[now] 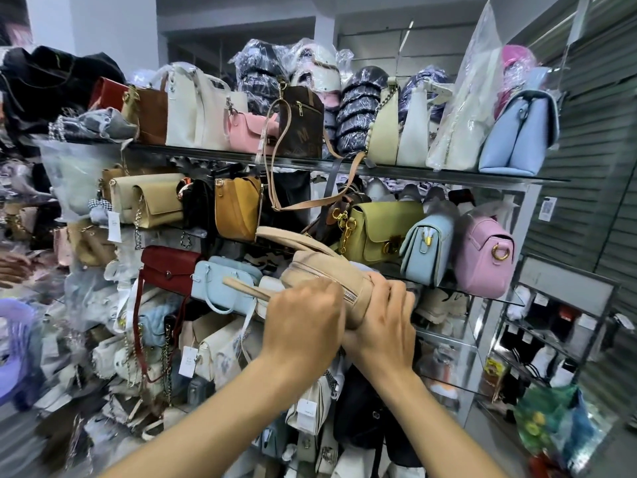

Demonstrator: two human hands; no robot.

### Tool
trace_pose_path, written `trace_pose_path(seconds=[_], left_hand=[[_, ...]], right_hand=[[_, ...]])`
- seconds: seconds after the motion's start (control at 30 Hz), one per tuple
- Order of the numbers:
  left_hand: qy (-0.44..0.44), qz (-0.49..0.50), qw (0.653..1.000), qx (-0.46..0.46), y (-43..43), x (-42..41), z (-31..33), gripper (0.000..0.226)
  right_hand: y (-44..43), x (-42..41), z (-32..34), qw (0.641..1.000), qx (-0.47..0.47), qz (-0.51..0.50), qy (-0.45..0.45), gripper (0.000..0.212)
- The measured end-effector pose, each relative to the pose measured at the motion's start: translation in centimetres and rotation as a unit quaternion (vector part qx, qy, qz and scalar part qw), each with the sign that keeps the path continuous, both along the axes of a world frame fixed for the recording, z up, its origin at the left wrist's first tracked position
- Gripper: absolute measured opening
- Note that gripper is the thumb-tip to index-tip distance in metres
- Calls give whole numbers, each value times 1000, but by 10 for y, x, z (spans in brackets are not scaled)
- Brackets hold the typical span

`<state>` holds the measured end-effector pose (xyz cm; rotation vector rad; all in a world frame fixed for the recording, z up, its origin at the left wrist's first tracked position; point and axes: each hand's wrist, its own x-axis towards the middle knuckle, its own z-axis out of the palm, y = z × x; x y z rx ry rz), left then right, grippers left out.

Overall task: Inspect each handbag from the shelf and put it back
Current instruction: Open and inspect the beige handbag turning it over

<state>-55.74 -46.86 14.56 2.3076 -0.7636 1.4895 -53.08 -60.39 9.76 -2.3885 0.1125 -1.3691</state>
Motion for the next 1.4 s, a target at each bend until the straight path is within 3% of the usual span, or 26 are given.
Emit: trace_pose_path(seconds=[0.13,0.27,0.5,0.63,0.7,0.83,1.03,1.17,1.4], left_hand=[[-65,-37,996,38,-11,0,-11,16],[-96,-45,992,62,-17,-3,-15,5],[-102,-69,991,58,-11,-16,-11,8],[-112,-84,989,40,-12,-18,-7,28],[-113,-66,991,30,-11,-17,-5,18],[-56,-46,997,-1,-1,-11,2,27],[38,-53,996,-65,5,-4,12,19],[190,-37,976,-103,16,14,15,21],[296,-54,940,-159,34,30,28,28]], right_hand=[[0,-7,3,989,113,91,4,85],[-2,-3,-3,980,145,125,-61,74],[-9,4,-9,970,143,153,-122,61],[-10,4,-7,966,135,157,-157,58],[-12,3,-6,965,126,166,-160,59],[-24,5,-6,975,64,152,-148,68],[-32,7,-6,987,4,117,-108,75],[-40,6,-8,991,-16,99,-89,80],[-54,0,-3,987,-10,138,-76,71]])
